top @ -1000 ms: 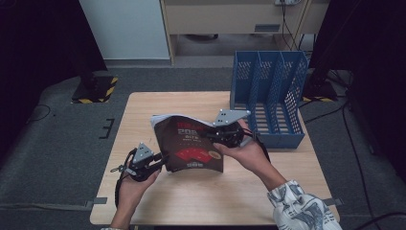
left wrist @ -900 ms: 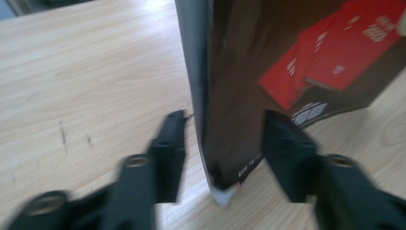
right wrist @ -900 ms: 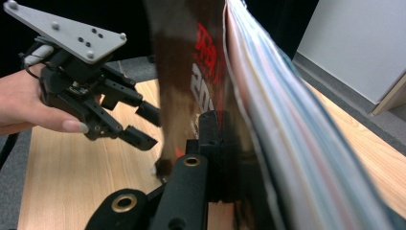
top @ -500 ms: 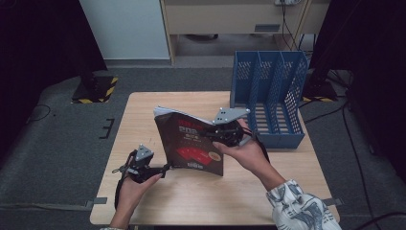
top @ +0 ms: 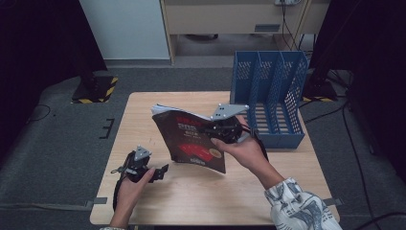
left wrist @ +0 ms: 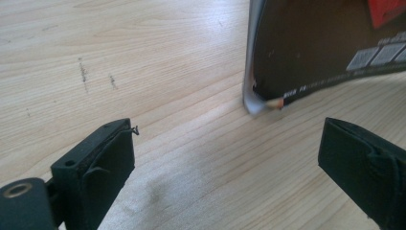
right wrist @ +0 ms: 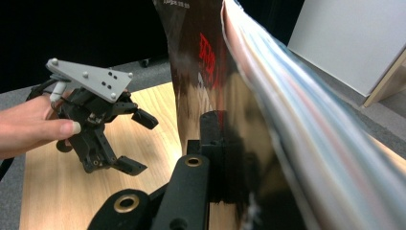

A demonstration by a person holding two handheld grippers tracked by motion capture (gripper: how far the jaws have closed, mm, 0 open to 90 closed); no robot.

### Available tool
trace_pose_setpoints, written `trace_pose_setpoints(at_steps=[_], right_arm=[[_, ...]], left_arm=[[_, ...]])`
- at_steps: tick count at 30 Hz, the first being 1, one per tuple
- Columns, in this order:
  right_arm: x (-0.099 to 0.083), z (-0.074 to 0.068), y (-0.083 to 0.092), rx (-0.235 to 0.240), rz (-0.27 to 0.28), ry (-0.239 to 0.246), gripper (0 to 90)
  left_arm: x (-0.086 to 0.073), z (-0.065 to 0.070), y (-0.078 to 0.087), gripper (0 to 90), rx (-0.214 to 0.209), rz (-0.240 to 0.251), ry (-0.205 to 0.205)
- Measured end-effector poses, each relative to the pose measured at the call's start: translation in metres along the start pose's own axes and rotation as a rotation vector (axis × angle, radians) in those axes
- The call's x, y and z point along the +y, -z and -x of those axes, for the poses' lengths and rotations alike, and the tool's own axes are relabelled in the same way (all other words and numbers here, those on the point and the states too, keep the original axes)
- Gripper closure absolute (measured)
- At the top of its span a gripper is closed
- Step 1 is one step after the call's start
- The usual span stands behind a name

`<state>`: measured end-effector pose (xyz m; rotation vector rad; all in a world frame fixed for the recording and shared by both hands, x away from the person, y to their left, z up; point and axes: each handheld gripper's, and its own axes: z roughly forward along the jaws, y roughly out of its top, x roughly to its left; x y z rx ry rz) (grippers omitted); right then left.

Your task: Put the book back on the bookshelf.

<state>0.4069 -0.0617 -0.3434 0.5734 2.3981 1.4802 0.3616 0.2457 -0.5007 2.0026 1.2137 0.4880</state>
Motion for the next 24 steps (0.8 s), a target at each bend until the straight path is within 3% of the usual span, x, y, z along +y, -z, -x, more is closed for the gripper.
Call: trace_pose_setpoints(at_steps=[10,24], right_arm=[[0.011,0.004,0.002,-0.03,-0.006,-0.009,87.2],[0.041,0.014,0.012,-0.074,0.0,-0.055,87.2]], left_arm=[[-0.003,-0.002,-0.003,5.0,0.017,-0.035,0.004],[-0.008,-0.003,-0.011,5.3,0.053,-0.092,-0.003]])
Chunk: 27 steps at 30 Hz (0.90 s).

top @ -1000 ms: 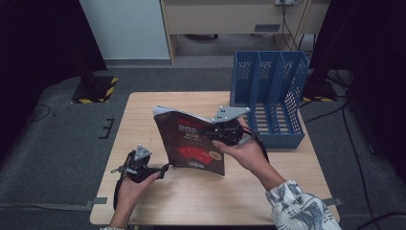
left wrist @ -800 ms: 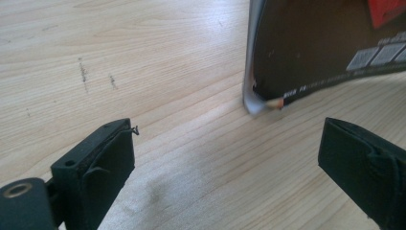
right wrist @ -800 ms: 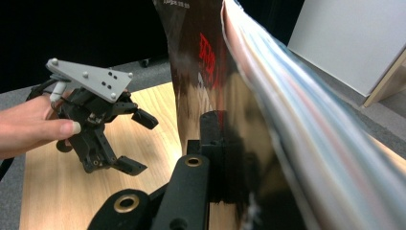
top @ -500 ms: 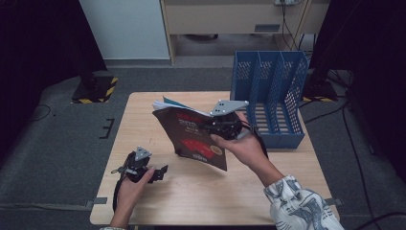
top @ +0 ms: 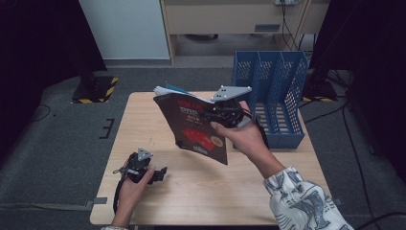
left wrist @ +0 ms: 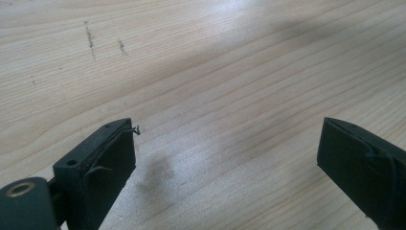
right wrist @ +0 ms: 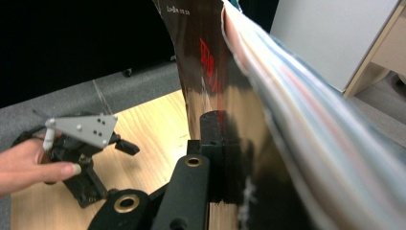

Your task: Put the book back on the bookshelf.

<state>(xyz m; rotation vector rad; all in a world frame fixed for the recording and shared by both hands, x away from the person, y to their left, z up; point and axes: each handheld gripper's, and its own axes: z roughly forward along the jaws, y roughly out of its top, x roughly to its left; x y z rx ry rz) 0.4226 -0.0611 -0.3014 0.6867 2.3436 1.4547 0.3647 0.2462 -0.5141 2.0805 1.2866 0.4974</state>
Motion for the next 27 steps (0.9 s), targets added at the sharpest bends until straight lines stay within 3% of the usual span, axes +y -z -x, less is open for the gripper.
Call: trace_pose_setpoints(at_steps=[11,15,18,27], right_arm=[[0.014,0.005,0.005,-0.019,0.002,-0.011,87.2],[0.019,0.009,0.011,-0.02,-0.001,-0.014,87.2],[0.022,0.011,0.015,-0.025,0.0,-0.018,87.2],[0.032,0.018,0.029,-0.044,0.008,-0.033,87.2]], left_arm=[[-0.001,0.002,-0.002,5.2,0.008,-0.018,-0.016],[-0.002,0.002,-0.004,3.1,0.014,-0.03,-0.017],[-0.002,0.0,-0.005,3.0,0.036,-0.04,0.007],[-0.004,0.004,-0.009,2.6,0.046,-0.069,-0.011]])
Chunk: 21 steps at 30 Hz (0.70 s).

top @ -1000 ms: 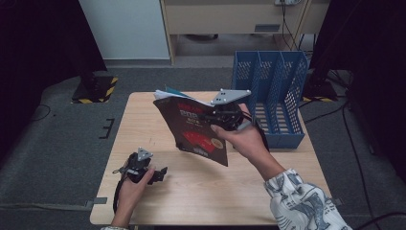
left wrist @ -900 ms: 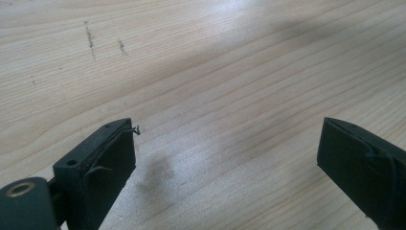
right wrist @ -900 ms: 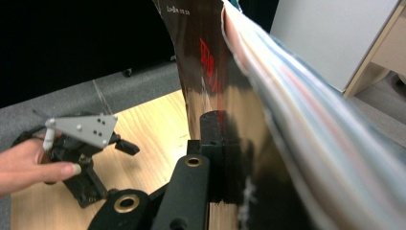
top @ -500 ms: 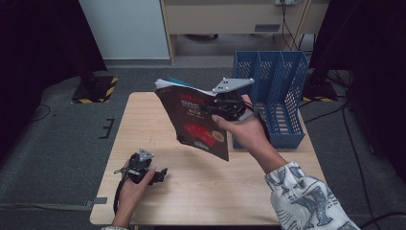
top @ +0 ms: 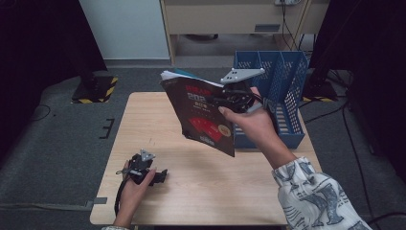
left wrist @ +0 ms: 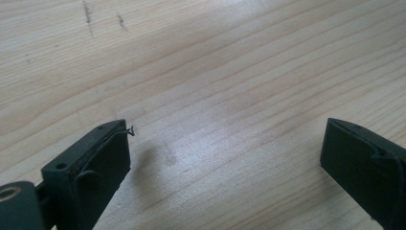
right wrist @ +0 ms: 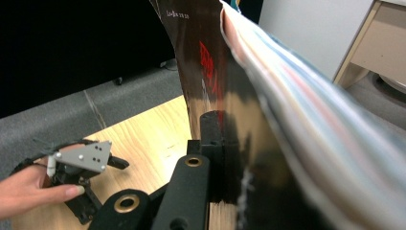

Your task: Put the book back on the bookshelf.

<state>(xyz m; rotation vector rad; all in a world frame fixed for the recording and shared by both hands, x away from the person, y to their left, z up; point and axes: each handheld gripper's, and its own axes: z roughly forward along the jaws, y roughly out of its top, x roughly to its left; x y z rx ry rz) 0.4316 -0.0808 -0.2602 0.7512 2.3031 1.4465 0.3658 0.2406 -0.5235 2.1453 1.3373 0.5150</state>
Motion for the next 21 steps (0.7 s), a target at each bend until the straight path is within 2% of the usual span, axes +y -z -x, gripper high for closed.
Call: trace_pose_setpoints(at_steps=[6,21], right_arm=[[0.005,0.006,0.009,-0.008,0.017,-0.024,87.2],[0.013,0.016,0.023,-0.016,0.018,-0.038,87.2]], left_arm=[[0.0,0.001,-0.001,2.7,0.0,-0.005,-0.002],[-0.001,0.001,-0.003,2.6,-0.002,-0.016,0.002]])
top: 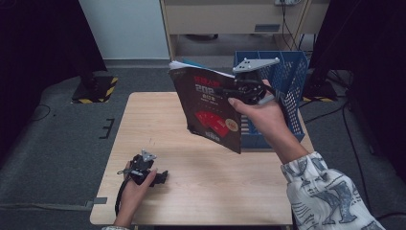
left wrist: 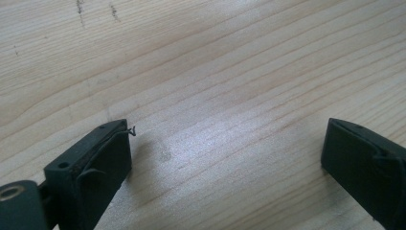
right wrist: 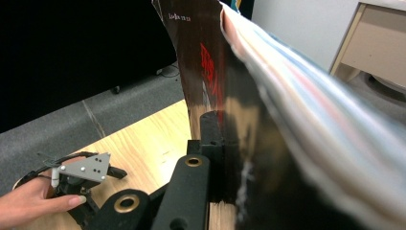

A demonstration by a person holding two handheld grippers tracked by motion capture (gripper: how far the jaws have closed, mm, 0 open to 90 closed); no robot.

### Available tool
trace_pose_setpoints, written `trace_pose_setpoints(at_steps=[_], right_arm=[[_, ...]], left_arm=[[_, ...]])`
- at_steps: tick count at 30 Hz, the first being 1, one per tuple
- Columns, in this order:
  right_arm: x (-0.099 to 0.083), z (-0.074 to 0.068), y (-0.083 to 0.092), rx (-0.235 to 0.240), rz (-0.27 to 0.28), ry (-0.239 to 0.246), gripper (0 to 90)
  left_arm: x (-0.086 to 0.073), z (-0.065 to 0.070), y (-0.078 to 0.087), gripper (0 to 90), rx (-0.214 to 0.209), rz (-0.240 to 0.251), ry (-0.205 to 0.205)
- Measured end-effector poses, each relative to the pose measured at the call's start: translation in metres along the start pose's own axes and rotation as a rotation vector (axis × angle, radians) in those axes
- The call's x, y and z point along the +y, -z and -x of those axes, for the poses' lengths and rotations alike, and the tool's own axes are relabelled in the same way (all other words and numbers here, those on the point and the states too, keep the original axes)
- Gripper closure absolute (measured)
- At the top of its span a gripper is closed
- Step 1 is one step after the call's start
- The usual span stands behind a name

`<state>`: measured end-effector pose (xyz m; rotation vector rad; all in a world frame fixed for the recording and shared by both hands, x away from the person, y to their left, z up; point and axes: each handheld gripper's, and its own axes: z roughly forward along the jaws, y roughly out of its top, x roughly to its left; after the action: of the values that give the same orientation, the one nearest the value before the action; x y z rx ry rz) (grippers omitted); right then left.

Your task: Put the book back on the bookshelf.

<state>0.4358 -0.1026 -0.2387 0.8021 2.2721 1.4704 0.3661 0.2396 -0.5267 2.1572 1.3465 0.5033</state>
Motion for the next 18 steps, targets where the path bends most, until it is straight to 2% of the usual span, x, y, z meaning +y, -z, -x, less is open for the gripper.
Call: trace_pose_setpoints(at_steps=[18], right_arm=[[0.008,0.025,0.031,-0.061,0.036,-0.04,87.2]], left_arm=[[0.0,0.0,-0.001,2.4,-0.009,0.004,0.002]])
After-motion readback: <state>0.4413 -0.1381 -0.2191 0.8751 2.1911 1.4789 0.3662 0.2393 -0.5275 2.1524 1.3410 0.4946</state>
